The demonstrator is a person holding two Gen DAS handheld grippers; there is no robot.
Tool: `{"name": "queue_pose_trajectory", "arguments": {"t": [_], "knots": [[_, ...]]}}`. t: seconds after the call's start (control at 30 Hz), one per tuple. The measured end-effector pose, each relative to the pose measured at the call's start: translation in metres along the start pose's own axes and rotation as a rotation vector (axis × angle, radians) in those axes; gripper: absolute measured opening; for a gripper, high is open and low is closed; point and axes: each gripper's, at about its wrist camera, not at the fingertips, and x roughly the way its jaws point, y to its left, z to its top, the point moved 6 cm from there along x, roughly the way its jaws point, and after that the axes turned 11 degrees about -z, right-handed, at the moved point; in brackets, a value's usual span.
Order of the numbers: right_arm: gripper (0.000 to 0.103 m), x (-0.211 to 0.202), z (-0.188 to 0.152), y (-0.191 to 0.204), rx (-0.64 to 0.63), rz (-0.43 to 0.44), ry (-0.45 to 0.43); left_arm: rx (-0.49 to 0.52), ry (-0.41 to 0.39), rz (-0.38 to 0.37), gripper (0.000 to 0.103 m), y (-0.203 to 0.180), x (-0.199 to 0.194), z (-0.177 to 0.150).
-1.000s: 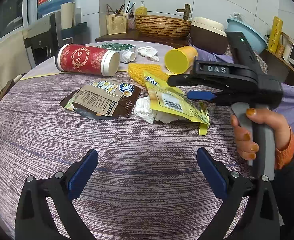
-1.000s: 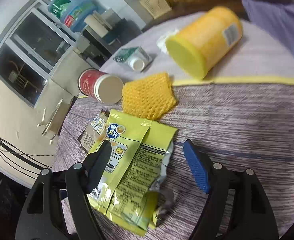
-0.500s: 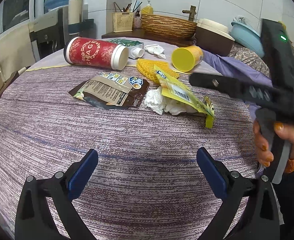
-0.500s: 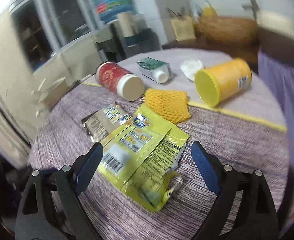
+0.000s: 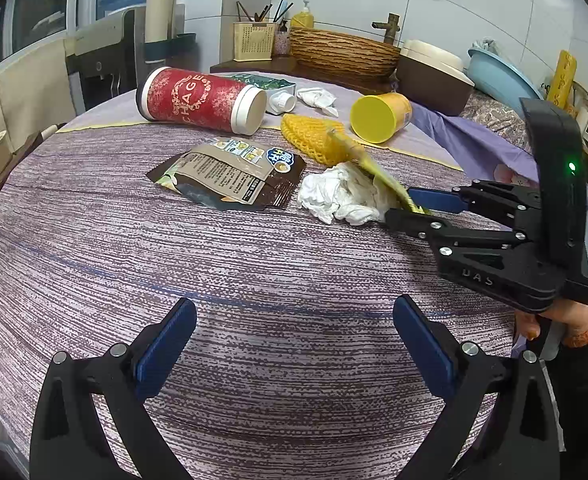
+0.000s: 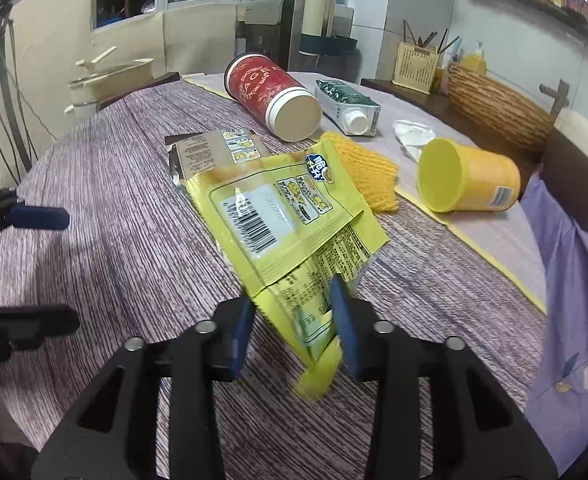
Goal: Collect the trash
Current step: 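Lift the yellow chip bag with the right gripper while the left grasps the white tissue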
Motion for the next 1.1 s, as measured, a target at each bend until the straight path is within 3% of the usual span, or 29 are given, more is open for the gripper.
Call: {"name": "queue_pose_trajectory", "arguments": {"t": [0.1, 0.17, 0.23, 0.4, 0.63, 0.87, 1.0, 1.1], "knots": [[0.026, -0.010, -0.009, -0.005, 0.004, 0.012, -0.011, 0.013, 0.005, -0.002, 0.098, -0.004, 0.003, 0.002], [0.012, -0.018, -0.014, -0.017, 0.059, 0.022, -0.019, 0.025, 0.006, -0.005, 0.098, -0.008, 0.005, 0.004], [0.005, -0.024, -0.018, -0.031, 0.128, 0.030, -0.024, 0.037, 0.006, -0.007, 0.098, -0.013, 0.008, 0.008], [0.003, -0.040, -0.025, -0.060, 0.261, 0.010, -0.051, 0.106, 0.016, -0.001, 0.098, -0.027, 0.020, 0.026], [0.003, -0.073, -0.032, -0.072, 0.307, -0.012, -0.115, 0.153, 0.060, 0.037, 0.097, -0.033, 0.061, 0.057], [0.003, -0.086, -0.049, -0.084, 0.339, -0.024, -0.110, 0.206, 0.149, 0.068, 0.097, -0.038, 0.111, 0.069], [0.003, -0.086, -0.064, -0.095, 0.370, -0.044, -0.095, 0.181, 0.124, 0.063, 0.066, -0.037, 0.112, 0.068], [0.003, -0.088, -0.072, -0.105, 0.408, -0.051, -0.095, 0.165, 0.099, 0.051, 0.050, -0.039, 0.105, 0.069]]}}
